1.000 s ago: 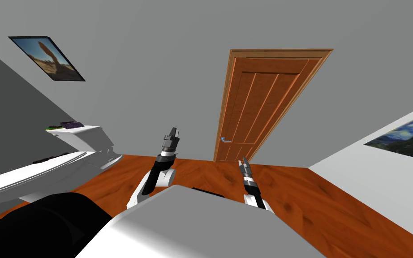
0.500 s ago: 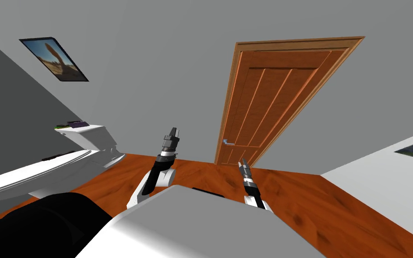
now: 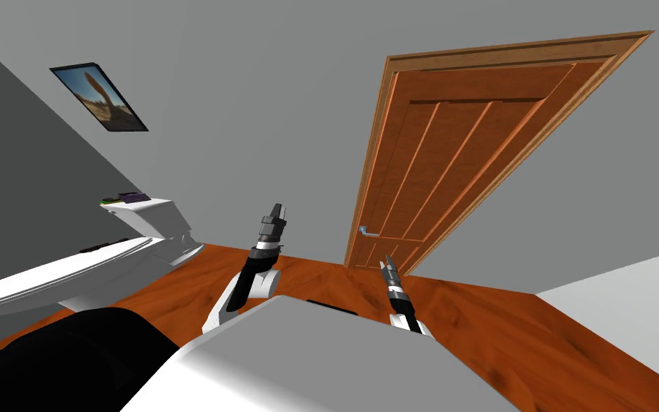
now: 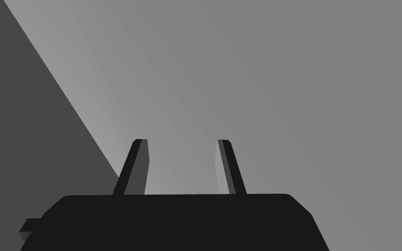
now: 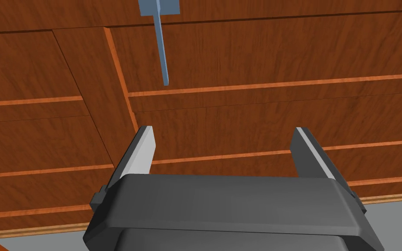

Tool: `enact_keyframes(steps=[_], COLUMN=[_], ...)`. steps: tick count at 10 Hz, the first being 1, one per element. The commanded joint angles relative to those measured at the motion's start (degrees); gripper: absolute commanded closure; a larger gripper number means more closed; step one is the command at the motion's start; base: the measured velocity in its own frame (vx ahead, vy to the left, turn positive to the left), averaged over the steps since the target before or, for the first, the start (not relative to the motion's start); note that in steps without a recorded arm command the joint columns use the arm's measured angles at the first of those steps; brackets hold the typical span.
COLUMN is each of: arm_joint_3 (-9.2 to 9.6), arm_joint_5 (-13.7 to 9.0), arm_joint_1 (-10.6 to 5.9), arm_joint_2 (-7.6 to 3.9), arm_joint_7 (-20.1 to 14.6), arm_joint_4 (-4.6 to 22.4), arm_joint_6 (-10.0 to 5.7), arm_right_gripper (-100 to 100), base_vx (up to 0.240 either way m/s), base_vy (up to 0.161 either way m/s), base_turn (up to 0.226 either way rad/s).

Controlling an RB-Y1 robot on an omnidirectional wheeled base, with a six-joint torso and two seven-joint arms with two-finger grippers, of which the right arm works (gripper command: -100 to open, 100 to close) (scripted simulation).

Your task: Pull the door open

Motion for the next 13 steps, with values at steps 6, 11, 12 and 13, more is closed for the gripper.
enact_keyframes(steps=[6,11,12,13], arm_joint_3=[-0.1,-0.18,-0.19,-0.17], arm_joint_5=[0.2,0.4,0.4,0.4], arm_joint_1=[-2.66,-4.32,-4.61,-4.22], arm_joint_2=[-0.88,-1.35,-1.43,-1.34], arm_joint_7=[-0.6,-0.9,-0.9,-0.8], arm_joint_4=[8.2,13.0,13.9,12.9], arm_joint_6=[-1.33,-2.16,-2.3,-1.99], arm_right_gripper=[-100,-100,-100,-100], base_vx=[0.127,0.089,0.099,0.043], base_vy=[-0.005,-0.004,0.008,0.003], base_turn=[0.067,0.053,0.045,0.009])
